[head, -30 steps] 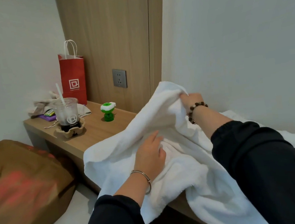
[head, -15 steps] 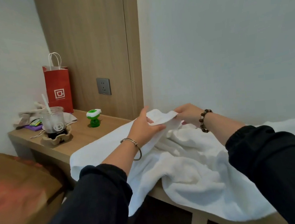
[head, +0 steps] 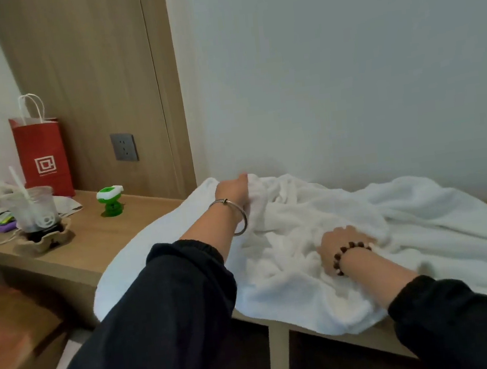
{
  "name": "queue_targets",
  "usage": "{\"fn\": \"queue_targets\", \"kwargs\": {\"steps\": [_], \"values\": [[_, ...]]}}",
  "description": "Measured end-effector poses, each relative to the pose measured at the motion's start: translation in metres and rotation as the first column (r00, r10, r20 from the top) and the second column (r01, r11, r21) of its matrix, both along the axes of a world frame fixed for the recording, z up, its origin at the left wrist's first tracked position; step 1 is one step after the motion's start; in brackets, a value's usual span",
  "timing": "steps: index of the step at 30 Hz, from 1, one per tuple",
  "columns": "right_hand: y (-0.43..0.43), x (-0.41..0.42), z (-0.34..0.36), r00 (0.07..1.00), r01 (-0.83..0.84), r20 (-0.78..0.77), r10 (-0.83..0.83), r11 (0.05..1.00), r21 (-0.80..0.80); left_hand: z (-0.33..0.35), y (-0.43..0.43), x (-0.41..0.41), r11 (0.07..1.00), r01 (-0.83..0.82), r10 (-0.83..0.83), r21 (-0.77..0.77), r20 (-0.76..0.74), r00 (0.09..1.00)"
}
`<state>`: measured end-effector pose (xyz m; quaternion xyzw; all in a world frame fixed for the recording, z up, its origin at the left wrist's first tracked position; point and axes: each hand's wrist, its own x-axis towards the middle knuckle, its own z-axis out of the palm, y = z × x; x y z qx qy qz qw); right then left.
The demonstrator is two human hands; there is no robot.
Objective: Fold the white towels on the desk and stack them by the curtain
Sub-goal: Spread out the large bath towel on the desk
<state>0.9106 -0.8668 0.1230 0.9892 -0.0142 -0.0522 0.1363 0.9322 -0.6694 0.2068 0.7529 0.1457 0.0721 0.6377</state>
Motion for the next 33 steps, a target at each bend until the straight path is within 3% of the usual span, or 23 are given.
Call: {"fn": "queue_targets", "kwargs": {"steps": [3, 6, 8, 11, 15, 16, 20, 24, 27, 29, 31, 33], "values": [[0.032, -0.005, -0.018, 0.982, -0.183, 0.087, 0.165, 0.943, 0.278, 0.026, -0.02, 0.006, 0.957, 0.103, -0.053, -0.271, 0.188, 0.981], [0.061, -0.008, -0.01, 0.961, -0.229, 0.015, 0.275, 0.77, 0.596, 0.043, -0.029, 0.007, 0.94, 0.148, -0.066, -0.306, 0.264, 0.962], [0.063, -0.009, -0.005, 0.947, -0.232, 0.0, 0.322, 0.682, 0.693, 0.037, -0.032, 0.01, 0.933, 0.167, -0.089, -0.318, 0.246, 0.965], [0.033, -0.005, 0.013, 0.939, -0.3, 0.065, 0.337, 0.712, 0.635, 0.005, -0.037, 0.014, 0.903, 0.164, -0.099, -0.396, 0.181, 0.979], [-0.043, 0.008, 0.036, 0.924, -0.272, 0.38, 0.041, 0.768, 0.58, -0.035, -0.073, 0.014, 0.853, 0.155, -0.107, -0.499, 0.122, 0.987], [-0.064, 0.013, 0.035, 0.92, -0.205, 0.39, -0.047, 0.789, 0.58, -0.04, -0.086, 0.014, 0.853, 0.155, -0.107, -0.498, 0.123, 0.987], [-0.116, 0.024, -0.001, 0.937, 0.205, 0.16, -0.312, 0.858, 0.472, -0.065, -0.126, 0.009, 0.903, 0.223, -0.194, -0.366, 0.114, 0.974], [-0.138, 0.035, -0.023, 0.885, 0.287, 0.222, -0.411, 0.853, 0.436, -0.107, -0.13, -0.002, 0.966, 0.244, -0.231, -0.08, 0.141, 0.963], [-0.151, 0.041, -0.02, 0.85, 0.362, 0.255, -0.46, 0.863, 0.353, -0.116, -0.126, 0.0, 0.966, 0.249, -0.23, -0.071, 0.207, 0.951], [-0.152, 0.046, -0.009, 0.861, 0.341, 0.242, -0.448, 0.86, 0.381, -0.117, -0.126, 0.002, 0.963, 0.249, -0.221, -0.1, 0.229, 0.948], [-0.142, 0.054, 0.018, 0.845, 0.184, 0.34, -0.412, 0.822, 0.539, -0.118, -0.126, 0.004, 0.965, 0.239, -0.209, -0.107, 0.235, 0.949], [-0.124, 0.064, 0.059, 0.722, -0.072, 0.535, -0.44, 0.721, 0.689, -0.118, -0.124, 0.006, 0.975, 0.186, -0.155, -0.123, 0.228, 0.961]]}}
